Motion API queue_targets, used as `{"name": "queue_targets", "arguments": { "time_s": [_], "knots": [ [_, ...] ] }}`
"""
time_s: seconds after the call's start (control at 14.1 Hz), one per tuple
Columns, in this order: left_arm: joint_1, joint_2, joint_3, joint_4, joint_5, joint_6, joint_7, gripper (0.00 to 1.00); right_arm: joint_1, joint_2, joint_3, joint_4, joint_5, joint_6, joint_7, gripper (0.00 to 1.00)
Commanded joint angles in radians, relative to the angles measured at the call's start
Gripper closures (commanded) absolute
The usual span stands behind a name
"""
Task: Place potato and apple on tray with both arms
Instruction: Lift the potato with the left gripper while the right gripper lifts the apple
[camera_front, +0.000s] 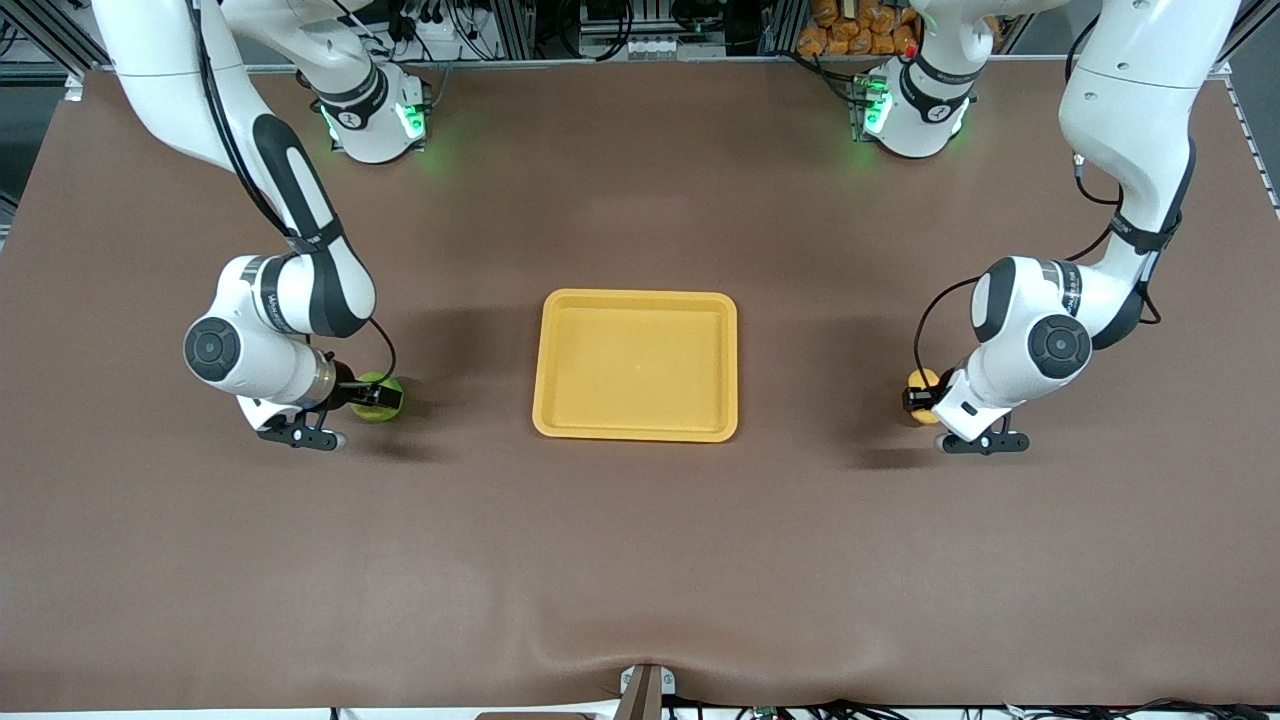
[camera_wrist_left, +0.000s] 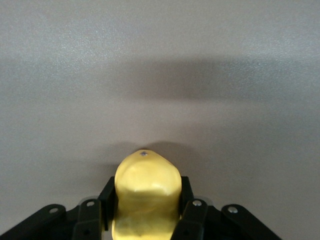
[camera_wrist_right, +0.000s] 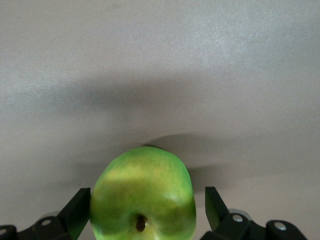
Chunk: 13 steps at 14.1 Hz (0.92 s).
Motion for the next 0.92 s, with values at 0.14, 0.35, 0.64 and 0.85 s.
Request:
{"name": "queue_targets", "arguments": {
  "time_s": [0.14, 0.35, 0.64, 0.85],
  "knots": [
    [0.003, -0.026, -0.002, 0.009, 0.019, -0.011, -0.021, 1.0, 0.032, 0.01, -0.009, -0.054, 0.014, 0.11, 0.002, 0.23],
    [0.002, -0.062, 0.0, 0.007, 0.021, -0.027, -0.014, 1.0, 0.037, 0.008, -0.009, -0.049, 0.016, 0.098, 0.005, 1.0],
    [-0.005, -0.157, -0.005, 0.01, 0.043, -0.163, 0.007, 1.0, 0.026, -0.006, -0.011, -0.023, 0.014, 0.043, -0.009, 1.0],
    [-0.014, -0.203, -0.029, 0.024, 0.064, -0.226, -0.007, 1.0, 0.02, -0.029, -0.015, 0.044, 0.014, -0.112, -0.009, 1.0]
  ]
}}
